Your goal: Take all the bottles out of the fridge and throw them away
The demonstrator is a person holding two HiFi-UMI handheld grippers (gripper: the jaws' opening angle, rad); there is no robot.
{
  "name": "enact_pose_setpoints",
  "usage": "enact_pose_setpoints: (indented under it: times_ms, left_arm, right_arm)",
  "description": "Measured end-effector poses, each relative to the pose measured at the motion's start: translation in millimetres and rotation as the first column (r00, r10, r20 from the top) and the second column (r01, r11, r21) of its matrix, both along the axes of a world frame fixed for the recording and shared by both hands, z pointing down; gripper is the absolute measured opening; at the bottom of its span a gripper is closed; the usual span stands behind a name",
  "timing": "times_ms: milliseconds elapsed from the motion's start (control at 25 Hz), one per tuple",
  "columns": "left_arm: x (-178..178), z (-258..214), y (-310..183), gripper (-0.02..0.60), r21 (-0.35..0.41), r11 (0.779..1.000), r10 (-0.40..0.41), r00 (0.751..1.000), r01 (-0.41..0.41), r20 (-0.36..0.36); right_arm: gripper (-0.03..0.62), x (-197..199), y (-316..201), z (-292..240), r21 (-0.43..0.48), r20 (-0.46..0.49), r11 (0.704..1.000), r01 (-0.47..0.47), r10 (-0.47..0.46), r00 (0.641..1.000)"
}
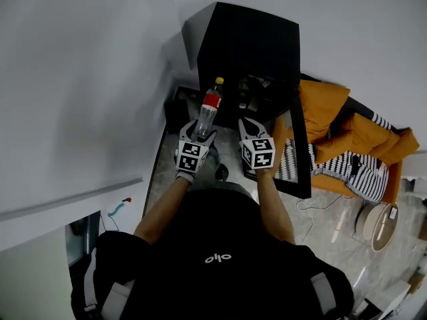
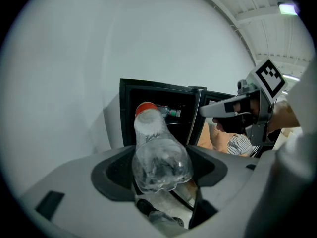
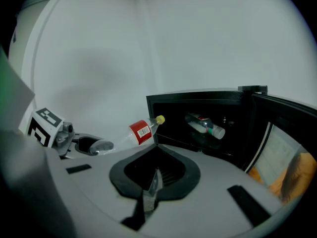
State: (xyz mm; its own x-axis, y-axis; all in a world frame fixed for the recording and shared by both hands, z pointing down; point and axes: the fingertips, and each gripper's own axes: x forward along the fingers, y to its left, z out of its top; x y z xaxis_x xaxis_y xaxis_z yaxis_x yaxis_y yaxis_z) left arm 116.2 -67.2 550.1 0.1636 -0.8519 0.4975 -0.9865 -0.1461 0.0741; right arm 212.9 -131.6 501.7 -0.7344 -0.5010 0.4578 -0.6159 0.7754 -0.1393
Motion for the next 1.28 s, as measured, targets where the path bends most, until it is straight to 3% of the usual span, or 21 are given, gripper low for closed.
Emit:
enact_pose_setpoints:
  times_ms: [280, 640, 1040, 1280]
  left_arm:
    - [-33, 2, 35, 0.319, -0.012, 0.997, -0.078, 0.997, 0.078, 0.006]
    - [-111, -14, 58, 0.319, 0.010, 0.983, -0.185, 0.983, 0.184, 0.009]
    - [-199, -27, 66, 0.319, 0.027, 0.985, -0.171, 0.985, 0.171, -0.011]
    - [-226, -17, 61, 0.319, 0.024, 0.989, -0.147, 0.989, 0.147, -0.031]
  right_arm:
    - [0.002, -38, 18, 3, -0.009, -0.003, 0.996, 0.086, -0.086, 0.996]
    - [0.002, -114, 26, -4, -0.017, 0.023, 0.985, 0.173, -0.172, 0.985]
    - [0.002, -199, 39, -5, -0.004, -0.006, 0.986, 0.165, -0.165, 0.986]
    - [0.002, -213, 43, 2, -0.006, -0.042, 0.989, 0.146, -0.146, 0.988]
